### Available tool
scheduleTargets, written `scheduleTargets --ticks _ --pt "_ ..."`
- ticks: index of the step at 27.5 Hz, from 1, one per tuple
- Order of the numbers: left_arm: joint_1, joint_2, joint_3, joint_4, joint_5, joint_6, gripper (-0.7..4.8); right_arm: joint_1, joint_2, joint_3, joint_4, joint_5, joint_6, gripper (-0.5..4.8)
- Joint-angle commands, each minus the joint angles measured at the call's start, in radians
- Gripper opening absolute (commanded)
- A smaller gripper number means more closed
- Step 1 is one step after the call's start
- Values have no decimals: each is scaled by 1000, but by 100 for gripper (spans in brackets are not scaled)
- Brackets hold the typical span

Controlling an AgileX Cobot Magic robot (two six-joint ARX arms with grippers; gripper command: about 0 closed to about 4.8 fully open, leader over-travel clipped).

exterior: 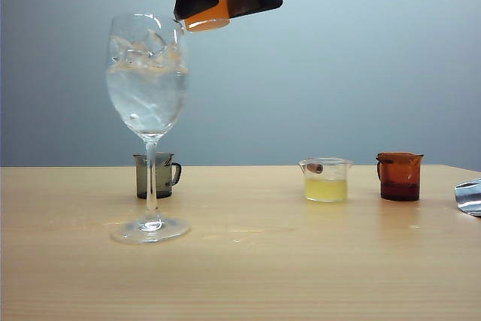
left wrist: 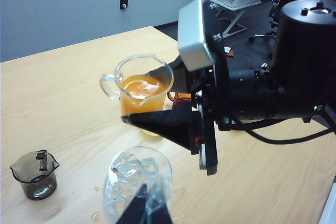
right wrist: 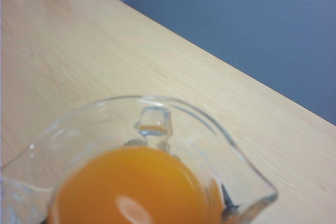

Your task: Pick up the second measuring cup from the left, pour the orange juice inside into the goblet, and finally put the measuring cup back in its original place.

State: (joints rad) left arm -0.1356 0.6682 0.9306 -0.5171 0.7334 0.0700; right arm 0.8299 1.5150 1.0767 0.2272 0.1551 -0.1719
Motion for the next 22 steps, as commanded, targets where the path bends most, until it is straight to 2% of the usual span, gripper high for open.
scheduleTargets --ticks 1,22 --pt "0 -2 4 6 8 -3 -6 2 -6 6 36 -4 -29 49" --pt "0 -2 4 6 7 -2 -6 13 -6 6 35 -45 -47 49"
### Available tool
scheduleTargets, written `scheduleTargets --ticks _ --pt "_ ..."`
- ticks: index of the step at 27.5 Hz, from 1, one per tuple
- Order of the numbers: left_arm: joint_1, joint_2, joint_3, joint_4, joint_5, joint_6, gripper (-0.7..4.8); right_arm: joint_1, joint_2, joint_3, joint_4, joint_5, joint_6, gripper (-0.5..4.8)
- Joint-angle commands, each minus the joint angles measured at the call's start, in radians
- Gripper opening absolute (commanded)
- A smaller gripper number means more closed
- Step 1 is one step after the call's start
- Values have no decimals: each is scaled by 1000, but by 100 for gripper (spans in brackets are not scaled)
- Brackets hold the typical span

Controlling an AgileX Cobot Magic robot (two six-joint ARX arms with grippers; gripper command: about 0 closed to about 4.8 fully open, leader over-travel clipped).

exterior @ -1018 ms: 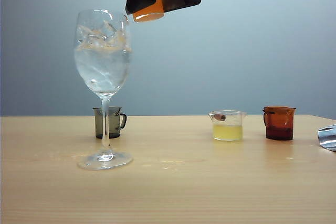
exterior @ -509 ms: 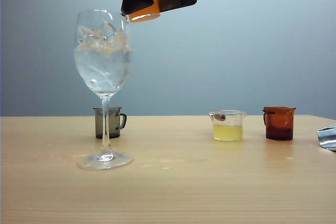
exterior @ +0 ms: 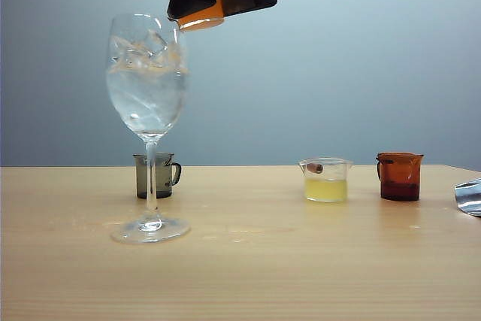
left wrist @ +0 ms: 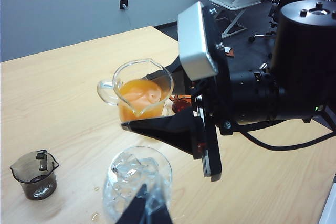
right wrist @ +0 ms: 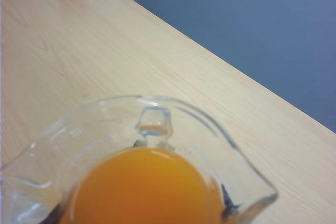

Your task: Pick up the second measuring cup from the left, pour the orange juice inside into the goblet, and finally put the measuring cup back in its original place.

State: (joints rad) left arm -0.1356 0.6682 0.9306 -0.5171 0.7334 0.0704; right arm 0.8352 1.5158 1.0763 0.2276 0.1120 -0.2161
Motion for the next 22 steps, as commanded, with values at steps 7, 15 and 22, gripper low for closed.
scheduleTargets --ticks 7,15,22 --pt "0 -2 4 6 7 -3 -6 9 -7 7 33 -2 -8 49" --pt "0 -2 4 6 7 -3 -6 19 -7 7 31 -2 -107 49" --pt "0 -2 4 5 8 -3 -6 26 -6 6 31 -2 -170 49"
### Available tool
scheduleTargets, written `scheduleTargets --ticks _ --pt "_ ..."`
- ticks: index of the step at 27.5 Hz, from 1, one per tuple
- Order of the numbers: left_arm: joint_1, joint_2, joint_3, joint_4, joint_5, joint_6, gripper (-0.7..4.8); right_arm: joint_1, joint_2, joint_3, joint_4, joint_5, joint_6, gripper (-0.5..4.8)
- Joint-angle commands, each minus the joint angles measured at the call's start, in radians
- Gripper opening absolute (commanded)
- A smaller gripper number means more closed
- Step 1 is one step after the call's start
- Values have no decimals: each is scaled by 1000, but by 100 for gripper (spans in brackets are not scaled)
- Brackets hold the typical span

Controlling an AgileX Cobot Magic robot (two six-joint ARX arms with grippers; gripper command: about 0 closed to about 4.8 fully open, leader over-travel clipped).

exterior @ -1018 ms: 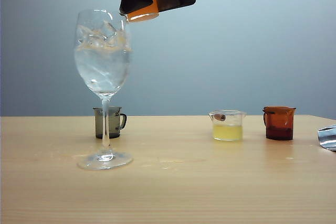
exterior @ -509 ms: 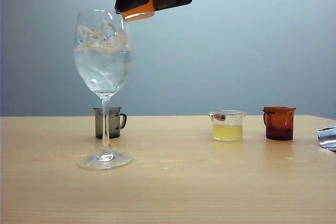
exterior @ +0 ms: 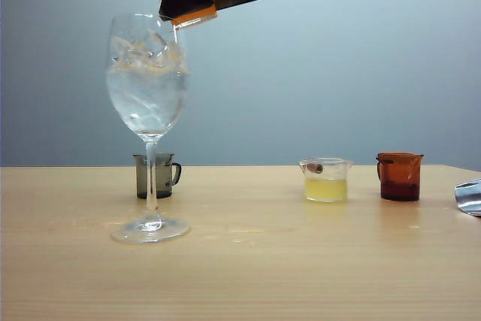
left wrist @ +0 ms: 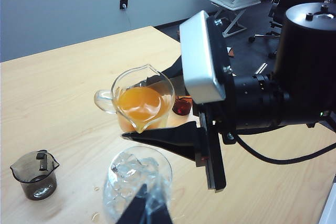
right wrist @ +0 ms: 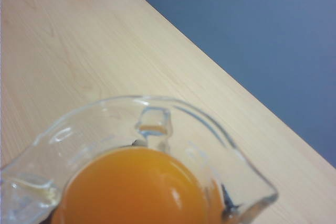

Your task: Pick up the second measuring cup from the left, pour the orange juice inside into the goblet, and finally put the measuring cup back in its original place.

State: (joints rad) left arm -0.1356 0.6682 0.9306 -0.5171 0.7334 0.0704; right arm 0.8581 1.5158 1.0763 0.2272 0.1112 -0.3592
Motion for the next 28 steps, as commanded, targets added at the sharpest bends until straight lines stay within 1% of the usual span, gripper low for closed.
scheduleTargets --ticks 1,7,25,28 --pt "0 -2 4 5 8 -3 -6 3 -6 6 31 -1 -40 49" --pt "0 -8 4 2 7 -3 -6 3 -6 6 31 -1 -80 49" --pt "0 -10 4 1 8 -3 -6 5 -6 6 32 2 -271 49" --pt "0 -10 4 1 7 -3 -6 5 -6 6 32 2 -274 49"
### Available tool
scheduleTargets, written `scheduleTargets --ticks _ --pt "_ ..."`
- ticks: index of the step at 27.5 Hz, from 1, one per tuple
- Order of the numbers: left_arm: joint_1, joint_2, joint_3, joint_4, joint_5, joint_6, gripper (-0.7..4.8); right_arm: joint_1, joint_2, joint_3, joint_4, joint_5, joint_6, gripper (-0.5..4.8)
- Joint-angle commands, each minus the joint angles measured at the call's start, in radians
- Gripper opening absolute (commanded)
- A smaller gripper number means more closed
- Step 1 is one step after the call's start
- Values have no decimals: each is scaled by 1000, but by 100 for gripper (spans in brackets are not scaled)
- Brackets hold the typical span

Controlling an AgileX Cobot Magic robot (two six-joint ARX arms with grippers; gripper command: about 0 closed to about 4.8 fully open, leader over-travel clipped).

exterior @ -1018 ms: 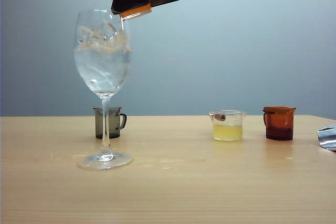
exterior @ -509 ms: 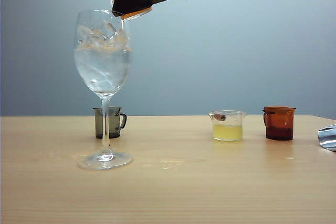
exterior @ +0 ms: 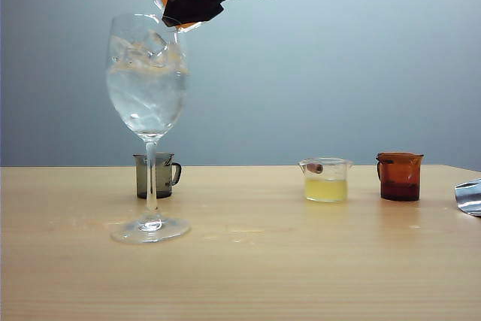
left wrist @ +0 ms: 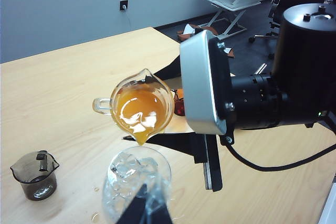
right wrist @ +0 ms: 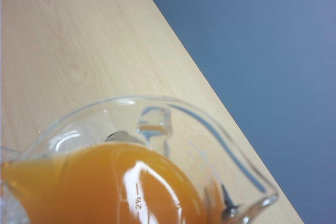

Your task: Pick up the second measuring cup from the left, pour the orange juice inside into the goblet, and finally put the measuring cup back in its original place.

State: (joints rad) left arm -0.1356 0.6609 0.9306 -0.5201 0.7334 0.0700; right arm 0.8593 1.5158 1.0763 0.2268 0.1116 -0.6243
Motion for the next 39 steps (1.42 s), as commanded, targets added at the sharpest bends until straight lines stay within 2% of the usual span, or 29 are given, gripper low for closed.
scheduleTargets --ticks 1,19,39 --pt "0 -2 4 4 7 -3 -6 3 -6 6 32 2 -11 49" --pt "0 -2 4 4 7 -2 -6 3 -6 6 37 3 -135 49" --pt "0 -2 4 -2 7 -2 -6 4 -6 6 41 22 -219 49"
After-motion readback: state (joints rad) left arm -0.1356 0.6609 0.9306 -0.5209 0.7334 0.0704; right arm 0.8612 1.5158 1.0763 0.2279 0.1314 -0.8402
